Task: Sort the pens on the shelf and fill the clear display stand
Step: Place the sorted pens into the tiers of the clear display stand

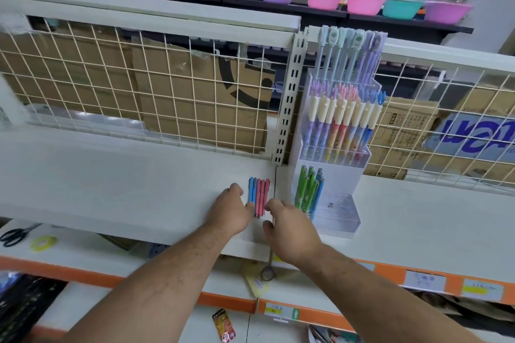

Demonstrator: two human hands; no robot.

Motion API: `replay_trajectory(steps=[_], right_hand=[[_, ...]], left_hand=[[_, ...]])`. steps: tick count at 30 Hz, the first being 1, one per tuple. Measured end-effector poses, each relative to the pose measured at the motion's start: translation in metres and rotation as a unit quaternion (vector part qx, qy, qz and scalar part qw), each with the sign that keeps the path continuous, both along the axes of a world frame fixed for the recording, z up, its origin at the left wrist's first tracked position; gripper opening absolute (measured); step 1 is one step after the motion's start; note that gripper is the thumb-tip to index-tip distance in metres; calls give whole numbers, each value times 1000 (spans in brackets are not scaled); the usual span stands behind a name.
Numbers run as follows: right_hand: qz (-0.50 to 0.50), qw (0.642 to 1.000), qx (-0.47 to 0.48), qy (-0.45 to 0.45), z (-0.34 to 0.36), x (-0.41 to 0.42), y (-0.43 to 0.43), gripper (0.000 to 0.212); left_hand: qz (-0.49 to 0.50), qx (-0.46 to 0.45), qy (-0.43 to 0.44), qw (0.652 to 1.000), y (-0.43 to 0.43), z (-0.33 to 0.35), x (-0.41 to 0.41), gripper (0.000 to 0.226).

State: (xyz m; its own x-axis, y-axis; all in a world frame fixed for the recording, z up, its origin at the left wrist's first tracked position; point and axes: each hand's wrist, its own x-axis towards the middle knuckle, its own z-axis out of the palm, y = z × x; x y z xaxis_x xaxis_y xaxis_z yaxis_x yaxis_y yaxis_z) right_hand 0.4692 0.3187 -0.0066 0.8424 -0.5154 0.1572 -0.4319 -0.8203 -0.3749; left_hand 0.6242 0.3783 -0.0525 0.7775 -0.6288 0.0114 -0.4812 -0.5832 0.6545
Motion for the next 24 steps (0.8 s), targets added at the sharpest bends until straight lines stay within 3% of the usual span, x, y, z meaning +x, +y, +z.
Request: replay_trajectory(steps=[7, 12, 24], right_hand=[[-29, 998, 4, 50, -9, 22, 0, 25], [-39, 998, 7, 42, -6, 25, -4, 14], [-61, 996, 43, 39, -6, 29, 4, 14]], left_hand=[[-17, 97, -29, 995, -18, 13, 10, 42], [-19, 153, -43, 987, -24, 23, 21, 24], [-42, 250, -67, 965, -12, 30, 28, 28]])
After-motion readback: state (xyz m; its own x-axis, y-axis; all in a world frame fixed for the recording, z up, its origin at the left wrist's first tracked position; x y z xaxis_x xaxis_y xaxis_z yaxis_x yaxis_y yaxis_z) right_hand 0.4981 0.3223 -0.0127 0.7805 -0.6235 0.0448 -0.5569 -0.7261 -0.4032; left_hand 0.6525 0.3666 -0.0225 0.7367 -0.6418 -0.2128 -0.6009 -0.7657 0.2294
